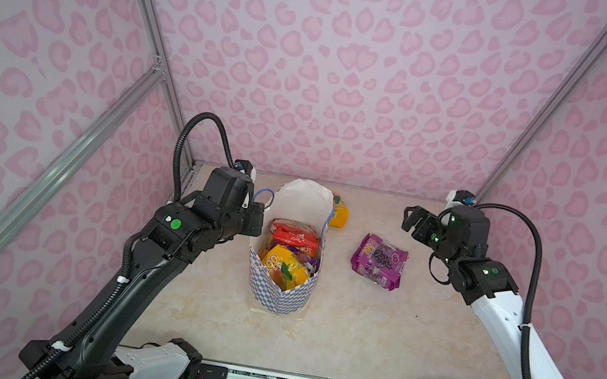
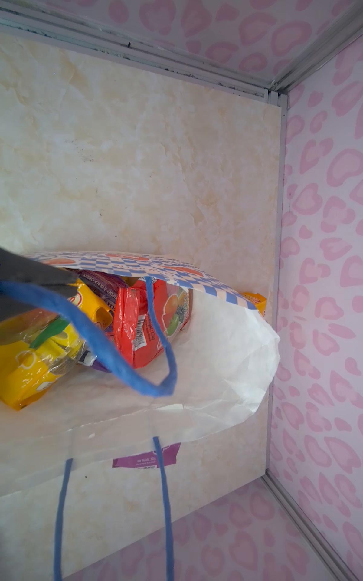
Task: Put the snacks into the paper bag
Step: 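Lower the right gripper onto the purple grape pack on the table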
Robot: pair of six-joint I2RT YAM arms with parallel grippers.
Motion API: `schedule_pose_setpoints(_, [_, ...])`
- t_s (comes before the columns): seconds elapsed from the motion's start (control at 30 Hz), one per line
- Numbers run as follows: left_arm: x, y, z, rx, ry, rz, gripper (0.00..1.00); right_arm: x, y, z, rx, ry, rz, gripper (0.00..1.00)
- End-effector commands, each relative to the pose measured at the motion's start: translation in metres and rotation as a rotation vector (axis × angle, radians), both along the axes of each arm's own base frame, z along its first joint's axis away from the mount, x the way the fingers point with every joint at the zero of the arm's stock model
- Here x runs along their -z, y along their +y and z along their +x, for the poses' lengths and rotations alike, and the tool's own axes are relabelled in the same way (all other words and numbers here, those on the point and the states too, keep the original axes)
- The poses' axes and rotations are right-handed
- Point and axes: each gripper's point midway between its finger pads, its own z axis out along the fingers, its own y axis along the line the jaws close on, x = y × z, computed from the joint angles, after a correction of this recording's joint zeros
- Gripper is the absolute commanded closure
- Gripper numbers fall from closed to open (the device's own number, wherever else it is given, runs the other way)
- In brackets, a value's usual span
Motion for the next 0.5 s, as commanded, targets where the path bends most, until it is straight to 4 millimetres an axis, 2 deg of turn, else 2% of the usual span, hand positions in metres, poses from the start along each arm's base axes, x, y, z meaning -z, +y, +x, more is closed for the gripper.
schedule_pose_setpoints(0.0, [-0.008, -0.005, 0.003, 0.010, -0.037, -0.040, 0.97, 0.073, -0.017, -0.010, 0.052, 0.156, 0.115, 0.02])
schedule_pose_setpoints(0.07, [-0.007, -0.005, 0.003, 0.011, -0.035, -0.040, 0.97, 0.110, -0.017, -0.009, 0.062, 0.220, 0.138, 0.02])
schedule_pose_setpoints(0.17, [-0.007, -0.006, 0.003, 0.017, -0.033, -0.041, 0.97, 0.154, -0.006, -0.007, 0.036, 0.320, 0.193, 0.06])
schedule_pose_setpoints(0.3, [-0.008, -0.008, 0.001, 0.025, -0.034, -0.056, 0.97, 0.196, 0.003, -0.001, 0.018, 0.411, 0.242, 0.14])
schedule_pose_setpoints(0.33, [-0.007, -0.009, 0.001, 0.028, -0.031, -0.058, 0.97, 0.203, 0.007, 0.002, 0.005, 0.415, 0.261, 0.20])
schedule_pose_setpoints(0.4, [-0.005, -0.009, 0.000, 0.031, -0.027, -0.060, 0.97, 0.209, 0.015, 0.008, -0.030, 0.425, 0.288, 0.39])
schedule_pose_setpoints(0.47, [-0.003, -0.009, 0.000, 0.032, -0.023, -0.059, 0.97, 0.206, 0.020, 0.011, -0.051, 0.406, 0.309, 0.69])
